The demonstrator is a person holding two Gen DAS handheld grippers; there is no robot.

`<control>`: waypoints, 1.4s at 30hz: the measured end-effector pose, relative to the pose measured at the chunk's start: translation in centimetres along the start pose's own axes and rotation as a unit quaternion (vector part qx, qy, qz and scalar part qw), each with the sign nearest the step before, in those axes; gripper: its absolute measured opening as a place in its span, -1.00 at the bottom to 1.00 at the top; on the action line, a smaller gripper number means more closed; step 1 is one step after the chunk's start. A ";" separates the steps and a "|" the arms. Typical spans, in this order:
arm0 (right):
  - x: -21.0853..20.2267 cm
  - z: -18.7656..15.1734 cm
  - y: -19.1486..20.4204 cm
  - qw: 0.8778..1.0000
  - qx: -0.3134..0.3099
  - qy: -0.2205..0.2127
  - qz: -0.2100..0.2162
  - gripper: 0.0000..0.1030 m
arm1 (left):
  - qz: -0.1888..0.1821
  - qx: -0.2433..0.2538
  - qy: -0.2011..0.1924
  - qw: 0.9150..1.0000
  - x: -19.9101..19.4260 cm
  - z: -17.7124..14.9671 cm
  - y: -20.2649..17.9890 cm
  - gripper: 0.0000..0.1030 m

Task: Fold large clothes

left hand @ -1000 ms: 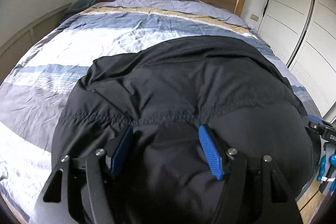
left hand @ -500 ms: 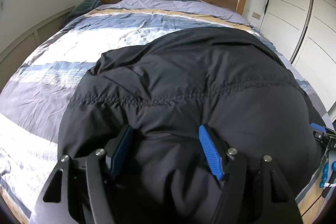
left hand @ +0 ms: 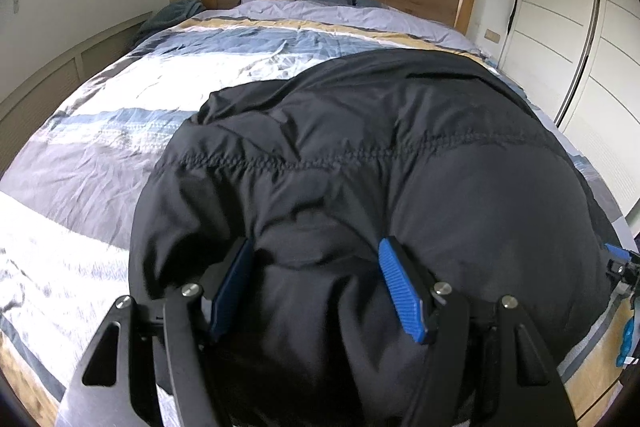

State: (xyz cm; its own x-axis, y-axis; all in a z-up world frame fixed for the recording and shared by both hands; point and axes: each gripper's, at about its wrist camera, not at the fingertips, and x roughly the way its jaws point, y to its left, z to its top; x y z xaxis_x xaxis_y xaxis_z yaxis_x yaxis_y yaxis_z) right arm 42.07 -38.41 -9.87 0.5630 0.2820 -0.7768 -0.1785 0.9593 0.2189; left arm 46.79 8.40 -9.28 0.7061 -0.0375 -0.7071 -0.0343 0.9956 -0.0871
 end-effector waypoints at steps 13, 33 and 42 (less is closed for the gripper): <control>-5.9 -0.1 -4.9 0.998 0.049 -0.028 -0.027 0.99 | -0.048 -0.092 -0.017 0.994 -6.0 0.1 9.8 0.33; 9.8 1.2 -15.2 0.944 0.279 0.077 0.157 0.99 | -0.269 -0.231 0.151 0.923 12.3 0.5 16.2 0.85; 13.0 2.2 -13.4 0.921 0.268 0.090 0.266 1.00 | -0.380 -0.227 0.160 0.882 14.7 0.5 13.1 0.86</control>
State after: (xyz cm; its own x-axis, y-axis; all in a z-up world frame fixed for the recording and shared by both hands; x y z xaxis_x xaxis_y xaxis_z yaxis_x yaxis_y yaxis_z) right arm 53.50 -47.55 -21.58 0.3598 0.7540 -0.5496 0.0608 0.5689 0.8202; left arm 57.04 20.89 -20.48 0.4142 -0.7737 -0.4794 0.0320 0.5388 -0.8418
